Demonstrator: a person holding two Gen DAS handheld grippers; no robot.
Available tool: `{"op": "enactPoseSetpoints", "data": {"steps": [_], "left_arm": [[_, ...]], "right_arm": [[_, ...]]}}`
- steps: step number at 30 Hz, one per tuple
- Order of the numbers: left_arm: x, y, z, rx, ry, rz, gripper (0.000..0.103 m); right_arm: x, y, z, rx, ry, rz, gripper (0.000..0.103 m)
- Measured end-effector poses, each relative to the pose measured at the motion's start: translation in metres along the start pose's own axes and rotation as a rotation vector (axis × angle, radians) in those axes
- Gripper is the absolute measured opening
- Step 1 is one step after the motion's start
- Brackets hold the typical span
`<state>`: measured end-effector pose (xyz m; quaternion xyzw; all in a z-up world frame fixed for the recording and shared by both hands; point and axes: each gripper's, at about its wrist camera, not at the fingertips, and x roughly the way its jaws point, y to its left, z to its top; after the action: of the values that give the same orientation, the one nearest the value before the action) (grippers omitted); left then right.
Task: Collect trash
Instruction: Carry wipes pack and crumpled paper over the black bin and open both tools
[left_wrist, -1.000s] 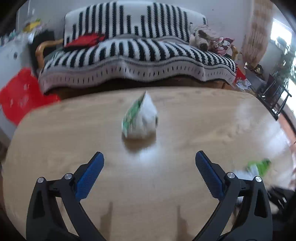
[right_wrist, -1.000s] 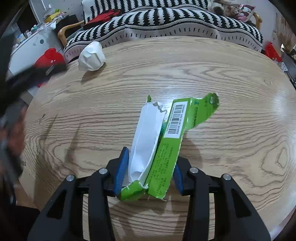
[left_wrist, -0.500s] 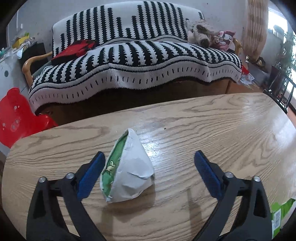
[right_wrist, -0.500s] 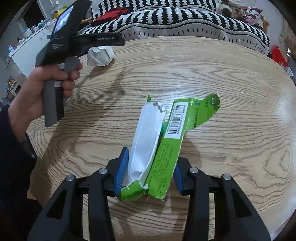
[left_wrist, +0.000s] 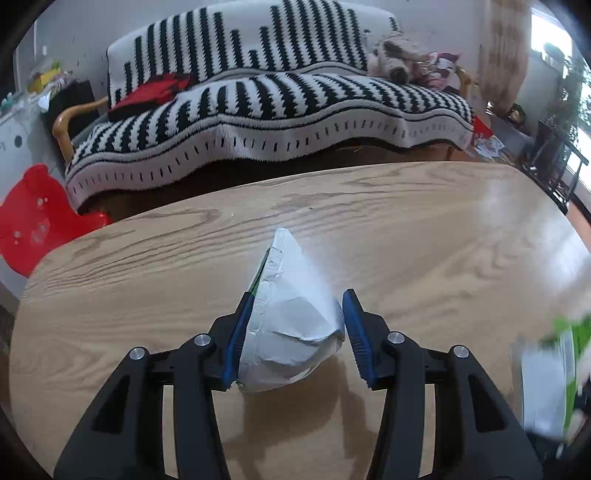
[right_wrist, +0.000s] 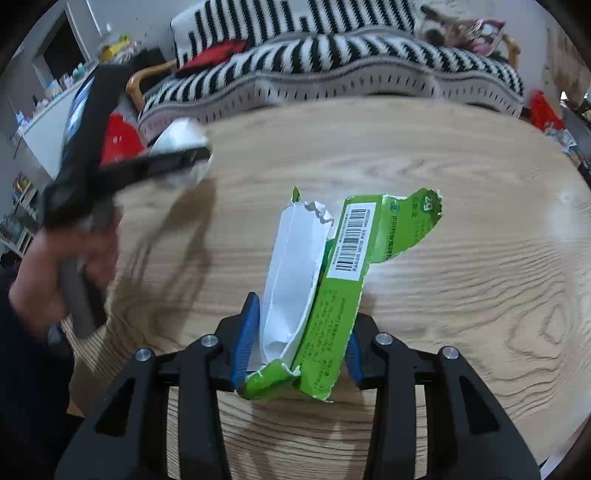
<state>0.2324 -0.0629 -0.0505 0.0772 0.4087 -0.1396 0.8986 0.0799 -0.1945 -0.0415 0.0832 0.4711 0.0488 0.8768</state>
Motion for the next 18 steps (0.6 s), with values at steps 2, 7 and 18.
{"op": "enactPoseSetpoints", "data": {"steps": [2, 7, 18], "left_arm": [[-0.023, -0.009, -0.009, 0.001, 0.0, -0.007, 0.048], [-0.086, -0.05, -0.03, 0.054, -0.028, -0.034, 0.048], [-0.177, -0.238, -0.052, 0.214, -0.021, -0.454, 0.048]], "right_arm": [[-0.013, -0.003, 0.0, 0.003, -0.034, -0.011, 0.041], [-0.063, -0.032, 0.0, 0.047, -0.101, -0.03, 0.041], [-0.237, -0.178, -0.078, 0.256, -0.242, -0.266, 0.041]]}}
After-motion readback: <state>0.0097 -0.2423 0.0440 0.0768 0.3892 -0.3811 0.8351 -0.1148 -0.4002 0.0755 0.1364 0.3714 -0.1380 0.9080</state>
